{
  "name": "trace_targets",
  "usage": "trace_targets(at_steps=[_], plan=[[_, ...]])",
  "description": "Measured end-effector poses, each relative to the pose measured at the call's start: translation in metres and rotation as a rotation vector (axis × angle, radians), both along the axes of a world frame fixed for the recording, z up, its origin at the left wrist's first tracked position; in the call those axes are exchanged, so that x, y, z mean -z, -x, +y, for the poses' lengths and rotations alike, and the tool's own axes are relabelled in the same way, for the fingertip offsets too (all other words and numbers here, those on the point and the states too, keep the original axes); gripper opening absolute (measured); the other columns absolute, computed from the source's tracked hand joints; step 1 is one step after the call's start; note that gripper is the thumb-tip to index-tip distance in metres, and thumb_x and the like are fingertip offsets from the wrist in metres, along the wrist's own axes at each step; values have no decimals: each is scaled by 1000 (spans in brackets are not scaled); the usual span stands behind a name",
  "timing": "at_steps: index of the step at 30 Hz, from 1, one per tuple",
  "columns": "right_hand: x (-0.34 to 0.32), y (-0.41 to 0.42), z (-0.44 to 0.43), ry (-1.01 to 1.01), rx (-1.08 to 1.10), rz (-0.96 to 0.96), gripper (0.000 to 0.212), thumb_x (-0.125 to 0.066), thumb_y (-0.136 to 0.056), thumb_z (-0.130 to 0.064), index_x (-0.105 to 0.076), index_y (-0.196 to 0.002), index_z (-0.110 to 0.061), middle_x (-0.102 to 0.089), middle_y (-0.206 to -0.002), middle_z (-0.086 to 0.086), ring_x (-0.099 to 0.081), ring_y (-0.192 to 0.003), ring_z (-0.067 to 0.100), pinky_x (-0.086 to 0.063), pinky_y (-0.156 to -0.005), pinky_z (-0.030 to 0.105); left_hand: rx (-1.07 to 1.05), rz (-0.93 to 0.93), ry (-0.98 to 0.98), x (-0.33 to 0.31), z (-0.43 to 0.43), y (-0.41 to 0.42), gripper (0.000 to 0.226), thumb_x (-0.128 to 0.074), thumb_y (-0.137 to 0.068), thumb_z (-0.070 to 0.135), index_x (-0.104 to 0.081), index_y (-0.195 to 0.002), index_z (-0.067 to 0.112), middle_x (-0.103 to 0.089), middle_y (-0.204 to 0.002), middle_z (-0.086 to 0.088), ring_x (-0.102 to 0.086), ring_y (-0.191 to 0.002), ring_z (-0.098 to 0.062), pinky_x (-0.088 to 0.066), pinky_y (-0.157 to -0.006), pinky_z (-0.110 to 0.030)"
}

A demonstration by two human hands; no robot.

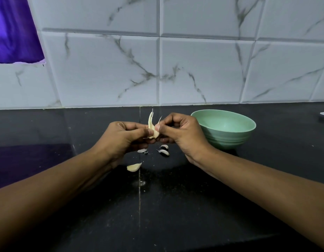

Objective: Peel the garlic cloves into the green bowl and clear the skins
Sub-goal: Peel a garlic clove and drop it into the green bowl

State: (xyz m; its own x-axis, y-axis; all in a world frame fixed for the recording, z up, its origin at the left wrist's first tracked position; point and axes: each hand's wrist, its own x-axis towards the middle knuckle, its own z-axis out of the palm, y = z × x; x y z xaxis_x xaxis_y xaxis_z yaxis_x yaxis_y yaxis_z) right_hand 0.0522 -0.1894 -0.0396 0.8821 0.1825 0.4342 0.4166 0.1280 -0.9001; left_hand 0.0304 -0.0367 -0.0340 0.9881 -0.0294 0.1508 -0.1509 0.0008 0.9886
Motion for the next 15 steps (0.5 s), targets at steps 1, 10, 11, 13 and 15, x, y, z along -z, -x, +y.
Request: trace_targets(at_steps=[1, 10, 11, 13, 15], plan=[[-2, 0, 0, -10, -7, 19, 18, -67, -81, 4, -61, -68, -7, -64, -61, -1, -62, -53, 7, -53, -53, 18, 4, 0, 16, -2, 0, 0, 10, -63, -83, 2, -71, -80, 7, -74, -72, -6, -70, -64, -8, -53, -56, -14], [-8, -2, -9, -41, -126, 214, 11, -58, -88, -1, -68, -85, -5, -71, -72, 5, -69, -62, 13, -55, -54, 20, 38, 33, 70, -4, 7, -4, 13, -57, -88, 2, -70, -89, 5, -75, -82, -11, -73, -77, -10, -55, -61, -14], [-8, -2, -9, -37, -145, 231, 12, -57, -88, -2, -68, -85, -6, -72, -74, 6, -70, -64, 14, -56, -54, 20, 41, 33, 62, -4, 8, -4, 13, -57, -88, 3, -70, -89, 6, -75, -84, -11, -73, -79, -11, -55, -62, -15], [-8, -3, -10, -24, -185, 262, 14, -56, -89, -2, -67, -84, -9, -72, -77, 6, -71, -69, 15, -56, -55, 22, 37, 31, 52, -4, 8, -4, 16, -56, -89, 3, -70, -85, 8, -75, -83, -10, -73, -80, -11, -55, -64, -15], [-8, -3, -10, -17, -213, 283, 15, -53, -91, -3, -65, -85, -11, -71, -79, 6, -71, -72, 15, -56, -56, 24, 29, 30, 52, -3, 9, -5, 19, -55, -90, 3, -70, -79, 10, -75, -81, -8, -73, -78, -10, -55, -63, -15]])
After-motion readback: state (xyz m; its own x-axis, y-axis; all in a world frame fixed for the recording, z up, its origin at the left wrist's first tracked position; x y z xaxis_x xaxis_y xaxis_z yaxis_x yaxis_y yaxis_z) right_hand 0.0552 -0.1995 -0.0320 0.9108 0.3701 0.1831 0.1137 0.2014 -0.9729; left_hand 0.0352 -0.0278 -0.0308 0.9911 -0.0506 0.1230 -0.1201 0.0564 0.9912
